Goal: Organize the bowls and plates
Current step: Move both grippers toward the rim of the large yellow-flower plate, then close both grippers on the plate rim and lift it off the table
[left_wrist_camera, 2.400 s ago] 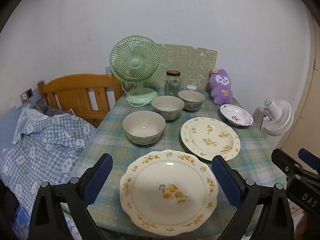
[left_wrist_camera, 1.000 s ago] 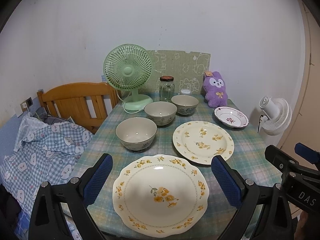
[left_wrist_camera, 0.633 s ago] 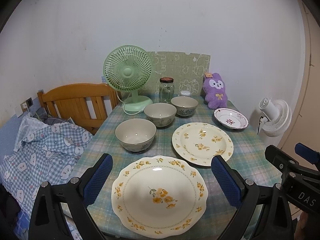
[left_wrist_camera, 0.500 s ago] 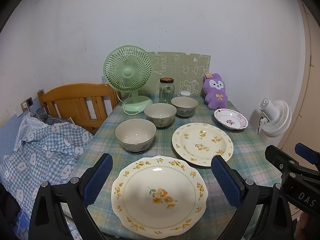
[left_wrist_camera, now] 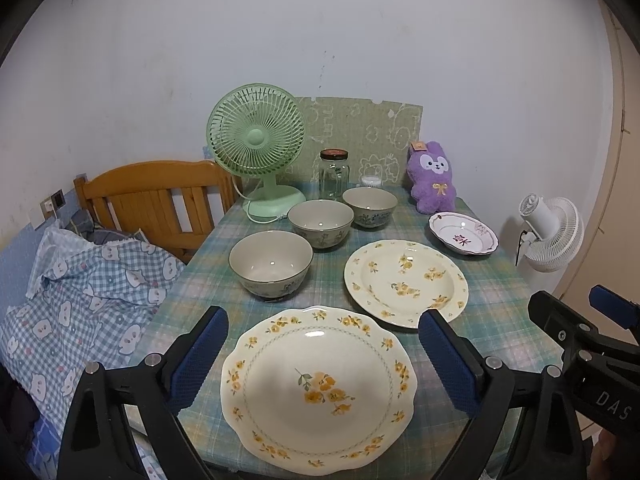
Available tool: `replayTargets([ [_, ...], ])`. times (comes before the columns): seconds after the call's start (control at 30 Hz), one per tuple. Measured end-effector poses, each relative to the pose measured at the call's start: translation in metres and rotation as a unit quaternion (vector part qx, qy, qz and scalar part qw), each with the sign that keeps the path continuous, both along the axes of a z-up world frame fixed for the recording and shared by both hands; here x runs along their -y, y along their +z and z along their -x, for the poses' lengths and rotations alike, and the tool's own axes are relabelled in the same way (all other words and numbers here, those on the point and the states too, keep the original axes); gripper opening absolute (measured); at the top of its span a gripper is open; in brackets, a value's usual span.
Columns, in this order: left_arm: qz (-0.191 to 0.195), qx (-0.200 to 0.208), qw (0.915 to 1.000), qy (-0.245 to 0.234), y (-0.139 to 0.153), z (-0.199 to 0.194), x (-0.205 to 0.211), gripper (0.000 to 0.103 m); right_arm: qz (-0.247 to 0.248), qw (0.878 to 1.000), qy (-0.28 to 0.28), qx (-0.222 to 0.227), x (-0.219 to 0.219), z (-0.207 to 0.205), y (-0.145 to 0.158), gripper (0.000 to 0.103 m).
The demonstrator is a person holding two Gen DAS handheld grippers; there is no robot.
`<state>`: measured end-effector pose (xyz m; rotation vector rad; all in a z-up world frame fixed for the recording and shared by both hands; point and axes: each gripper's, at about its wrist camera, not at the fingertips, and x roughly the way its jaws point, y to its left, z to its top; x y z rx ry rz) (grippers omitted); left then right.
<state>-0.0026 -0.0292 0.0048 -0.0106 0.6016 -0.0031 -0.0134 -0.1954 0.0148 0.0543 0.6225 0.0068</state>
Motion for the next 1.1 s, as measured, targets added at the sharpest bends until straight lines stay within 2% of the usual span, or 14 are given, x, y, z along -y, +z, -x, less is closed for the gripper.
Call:
replayTargets([
  [0.13,0.011,-0.002,0.9999,-0.009,-0.002,-0.002,-0.004,0.093,-0.001,1.000,-0.001,-0.004,-0.002,-0.003,-0.002,0.093],
  [0.33,0.005,-0.011,0.9999,-0.005,-0.003,-0.011,-0.011,0.092,0.000,1.000,-0.003,-0.015,-0.010,-0.014,-0.004,0.093],
  [0.47,0.007,-0.016,0.9997,-0.018,-0.003,-0.021,-0.018,0.085,0.001,1.000,-0.005,-0.018,-0.021,-0.021,-0.002,0.091],
  [0.7,0.001,-0.022,0.9995,-0.023,-0.004,-0.038,-0.034,0.085,-0.002,1.000,-0.009,-0.023,-0.040,-0.040,-0.002,0.090],
  [1.1,-0.007,-0.068,0.9971,-0.034,-0.038,-0.064,-0.054,0.078,-0.001,0.999,-0.007,-0.052,-0.068,-0.063,-0.037,0.081],
])
